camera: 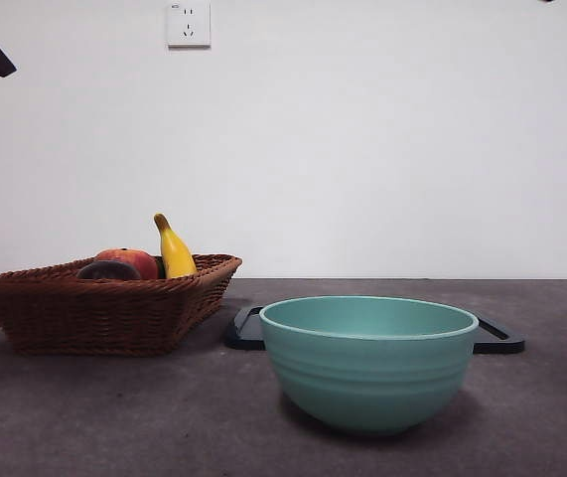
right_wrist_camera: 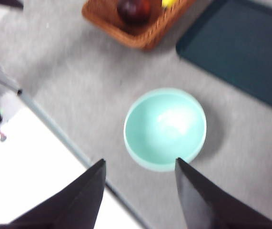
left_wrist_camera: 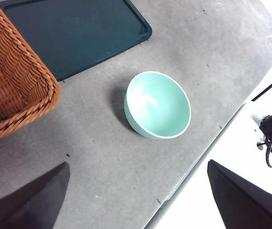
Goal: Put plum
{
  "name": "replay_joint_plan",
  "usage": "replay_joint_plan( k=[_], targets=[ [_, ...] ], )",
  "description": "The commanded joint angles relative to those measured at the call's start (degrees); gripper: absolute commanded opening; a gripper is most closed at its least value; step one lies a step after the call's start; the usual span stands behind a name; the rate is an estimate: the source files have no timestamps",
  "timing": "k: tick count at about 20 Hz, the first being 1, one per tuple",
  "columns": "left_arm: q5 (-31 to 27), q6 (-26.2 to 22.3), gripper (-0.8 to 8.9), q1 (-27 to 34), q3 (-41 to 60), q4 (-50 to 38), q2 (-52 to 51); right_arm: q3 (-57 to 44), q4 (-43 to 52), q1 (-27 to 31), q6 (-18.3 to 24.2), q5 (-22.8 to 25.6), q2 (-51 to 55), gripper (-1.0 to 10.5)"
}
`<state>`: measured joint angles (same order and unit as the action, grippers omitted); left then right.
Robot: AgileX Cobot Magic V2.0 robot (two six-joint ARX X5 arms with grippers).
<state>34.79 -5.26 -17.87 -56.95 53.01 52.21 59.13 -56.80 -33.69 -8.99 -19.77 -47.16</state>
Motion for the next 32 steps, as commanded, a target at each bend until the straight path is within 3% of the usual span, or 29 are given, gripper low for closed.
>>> replay_joint_plan(
  k=[1, 15, 16, 19, 20, 32],
  targets=[
    [0.35, -0.70, 4.65, -0.26, -1.07, 0.04, 0.44, 0.92, -2.67, -0.31, 0.70, -0.22, 0.57, 2.3],
    [0.35, -0.70, 4.57, -0.26, -1.07, 0.15, 0.44, 0.92, -6.08, -0.35, 1.36, -0.39, 0.83, 2.3],
    [0.35, -0.70, 4.11, -0.26, -1.07, 0.15, 0.44, 0.92, -6.10, -0.35, 1.38, -0.39, 0.83, 2.3],
    [0.35, -0.70, 0.74, -0.26, -1.07, 0.15, 0.44, 0.92, -6.38, -0.35, 2.01, -0.37, 0.83, 0.4],
    [0.35, -0.72, 0.02, -0.26, -1.07, 0.15, 0.44, 0.92, -6.38, -0.35, 2.23, -0.37, 0.83, 0.1],
    [0.35, -0.72, 0.07, -0.26, -1.07, 0.02, 0.42, 0.92, -6.25, -0.33, 2.16, -0.33, 0.85, 0.1]
  ],
)
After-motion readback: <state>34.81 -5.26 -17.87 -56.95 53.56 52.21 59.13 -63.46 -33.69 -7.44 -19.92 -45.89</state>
